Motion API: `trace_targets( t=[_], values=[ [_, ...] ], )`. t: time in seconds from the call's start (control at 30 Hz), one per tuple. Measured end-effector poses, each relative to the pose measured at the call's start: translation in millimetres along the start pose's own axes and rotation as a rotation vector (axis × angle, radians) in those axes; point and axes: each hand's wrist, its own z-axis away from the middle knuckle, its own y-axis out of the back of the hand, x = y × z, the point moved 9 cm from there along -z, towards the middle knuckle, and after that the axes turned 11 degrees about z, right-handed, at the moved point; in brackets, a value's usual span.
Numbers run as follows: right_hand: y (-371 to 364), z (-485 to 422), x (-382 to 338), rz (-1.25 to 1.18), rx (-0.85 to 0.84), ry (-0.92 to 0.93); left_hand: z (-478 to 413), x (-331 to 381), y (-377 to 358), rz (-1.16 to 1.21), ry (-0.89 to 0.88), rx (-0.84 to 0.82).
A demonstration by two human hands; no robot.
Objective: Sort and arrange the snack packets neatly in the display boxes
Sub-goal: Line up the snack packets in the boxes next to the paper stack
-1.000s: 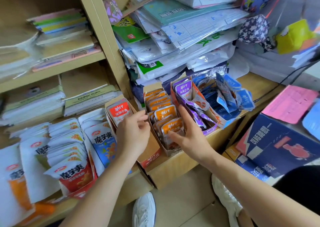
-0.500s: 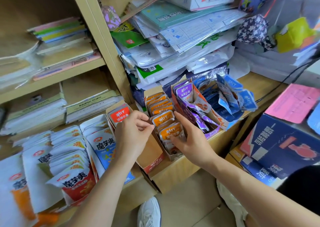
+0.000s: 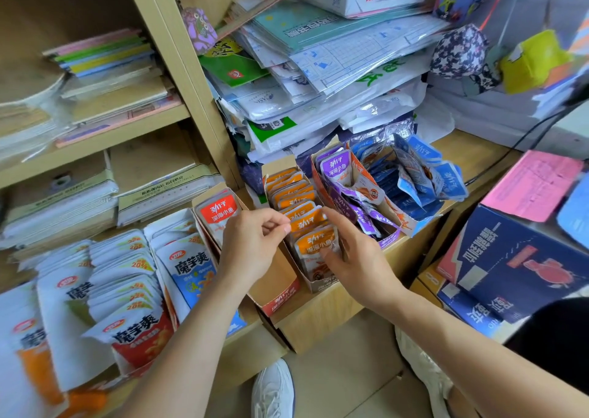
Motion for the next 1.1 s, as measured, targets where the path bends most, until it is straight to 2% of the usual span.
trace_targets(
  t=[0.13, 0.3, 0.43, 0.57, 0.73, 0.8, 0.93, 1.1],
  values=[
    [-3, -3, -1, -0.038, -0.016, 0.006, 2, -2, -7, -0.012, 0.012, -0.044],
    [-4, -12, -4, -0.082, -0.037, -0.014, 3, -1, 25, -0.049, -0.003, 0.205],
    [-9, -18, -14, -0.117, -0.158, -0.009, 0, -2, 14, -0.058, -0.01, 0.148],
    [-8, -24, -18, -0.152, -0.171, 0.012, -4, -1, 8, -0.024, -0.016, 0.122],
    [-7, -30, -20, -0.146, -0.195, 0.025, -6, 1, 26, -0.014, -0.056, 0.244],
    [-7, -36, -24, -0.11, -0.209, 0.059, -8, 8, 21, -0.089, -0.133, 0.204],
    [-11, -42, -29, -0.072, -0.251, 0.083, -6, 16, -3, -0.393, -0.231, 0.035],
    [-15, -44, -23, -0.09, -0.303, 0.082, -12, 9, 1, -0.347, -0.168, -0.007]
  ],
)
